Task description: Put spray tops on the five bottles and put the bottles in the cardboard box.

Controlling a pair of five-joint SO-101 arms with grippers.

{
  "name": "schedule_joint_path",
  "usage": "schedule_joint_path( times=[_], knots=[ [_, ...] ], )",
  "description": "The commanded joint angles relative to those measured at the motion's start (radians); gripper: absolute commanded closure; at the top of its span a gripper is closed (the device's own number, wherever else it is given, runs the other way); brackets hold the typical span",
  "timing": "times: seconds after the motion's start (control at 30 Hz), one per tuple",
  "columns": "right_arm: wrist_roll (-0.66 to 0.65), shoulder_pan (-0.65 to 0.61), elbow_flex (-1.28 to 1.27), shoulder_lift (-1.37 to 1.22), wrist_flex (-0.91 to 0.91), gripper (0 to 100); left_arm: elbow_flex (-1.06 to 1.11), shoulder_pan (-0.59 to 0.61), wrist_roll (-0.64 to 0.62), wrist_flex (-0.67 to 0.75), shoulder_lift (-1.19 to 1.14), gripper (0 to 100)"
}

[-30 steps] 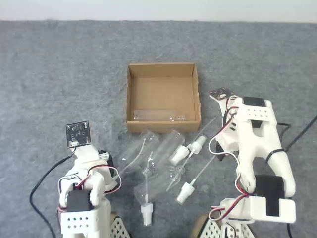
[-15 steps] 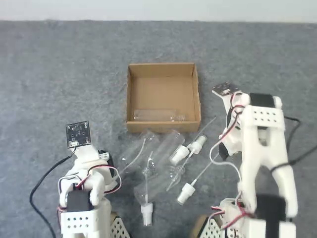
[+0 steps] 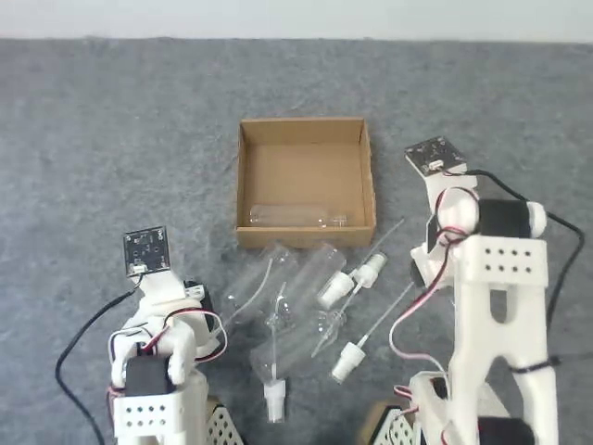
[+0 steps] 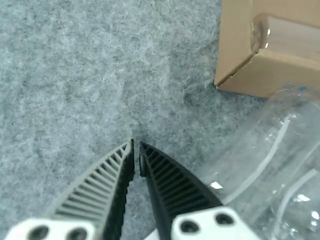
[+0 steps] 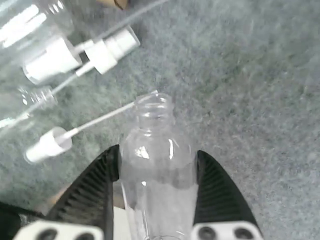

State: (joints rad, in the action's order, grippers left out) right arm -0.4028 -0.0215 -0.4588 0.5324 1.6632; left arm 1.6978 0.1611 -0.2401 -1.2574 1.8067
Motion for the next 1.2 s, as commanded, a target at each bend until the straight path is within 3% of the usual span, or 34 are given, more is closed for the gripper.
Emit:
schedule_joint_path(
  times=[0.0, 0.27, 0.93, 1.17],
  knots=[
    [0.083, -0.061, 0.06, 0.127, -0.015, 96.9, -0.013, 0.0, 0.005, -0.005, 0.015, 99],
    [0.15, -0.104, 0.058, 0.268, -0.027, 96.9, -0.013, 0.0, 0.005, -0.005, 0.015, 99],
    [0.16, -0.122, 0.057, 0.458, -0.036, 97.0, -0.013, 0.0, 0.005, -0.005, 0.015, 99],
    [0.255, -0.124, -0.081, 0.591, -0.165, 97.9, -0.013, 0.0, 0.005, -0.005, 0.015, 99]
  ],
)
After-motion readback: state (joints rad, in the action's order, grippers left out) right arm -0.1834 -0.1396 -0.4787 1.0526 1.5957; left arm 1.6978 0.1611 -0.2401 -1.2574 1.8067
